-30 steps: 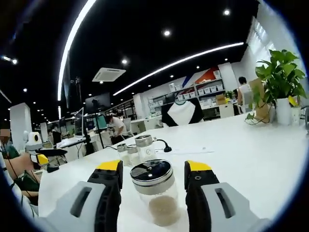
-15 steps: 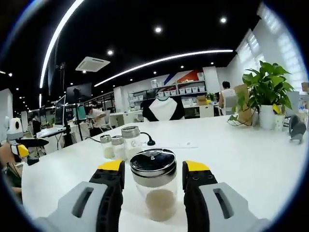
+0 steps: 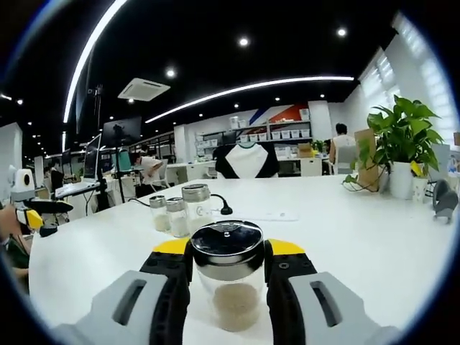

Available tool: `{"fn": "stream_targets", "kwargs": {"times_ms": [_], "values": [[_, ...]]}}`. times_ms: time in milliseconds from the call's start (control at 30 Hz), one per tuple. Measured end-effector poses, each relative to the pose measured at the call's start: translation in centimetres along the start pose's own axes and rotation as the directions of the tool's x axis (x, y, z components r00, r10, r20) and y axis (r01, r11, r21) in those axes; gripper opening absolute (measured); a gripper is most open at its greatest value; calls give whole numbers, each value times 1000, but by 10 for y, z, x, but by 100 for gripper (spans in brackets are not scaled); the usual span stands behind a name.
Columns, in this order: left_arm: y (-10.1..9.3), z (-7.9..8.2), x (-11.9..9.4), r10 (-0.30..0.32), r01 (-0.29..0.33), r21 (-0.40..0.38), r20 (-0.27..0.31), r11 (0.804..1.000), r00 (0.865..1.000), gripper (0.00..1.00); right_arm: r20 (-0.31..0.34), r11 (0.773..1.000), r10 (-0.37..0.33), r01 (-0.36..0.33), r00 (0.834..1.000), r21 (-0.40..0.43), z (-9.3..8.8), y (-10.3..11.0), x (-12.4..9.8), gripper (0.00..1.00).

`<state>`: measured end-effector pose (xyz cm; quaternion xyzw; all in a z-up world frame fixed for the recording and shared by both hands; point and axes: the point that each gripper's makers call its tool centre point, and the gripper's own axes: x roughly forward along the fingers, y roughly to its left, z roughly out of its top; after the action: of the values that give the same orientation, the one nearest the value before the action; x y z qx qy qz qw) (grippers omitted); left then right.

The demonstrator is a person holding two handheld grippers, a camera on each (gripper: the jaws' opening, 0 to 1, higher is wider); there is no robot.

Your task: Rotate the seasoning bottle until the label or dispensing opening points toward the visible target arrow and the bottle remains upright within the marked orientation range

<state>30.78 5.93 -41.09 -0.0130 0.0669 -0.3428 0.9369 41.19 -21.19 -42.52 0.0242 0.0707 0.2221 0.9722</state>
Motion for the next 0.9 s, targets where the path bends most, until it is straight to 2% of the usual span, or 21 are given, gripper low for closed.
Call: {"fn": "stream_targets", "kwargs": {"times_ms": [500,733,900], "values": [[0,0,1,-1,1,-11,8,1000,1000,81,-1,991,129,-129,992,-18,0,0,-1,38],[1,1,0,1,-1,-8,8,1000,1000,81,-8,978,207,-207,978,-28,0,3,0,38],[2,2,-1,3,-3,-4,6,1000,1000,81,-8,962,273,-273,962,-31,0,5,0,38]]}}
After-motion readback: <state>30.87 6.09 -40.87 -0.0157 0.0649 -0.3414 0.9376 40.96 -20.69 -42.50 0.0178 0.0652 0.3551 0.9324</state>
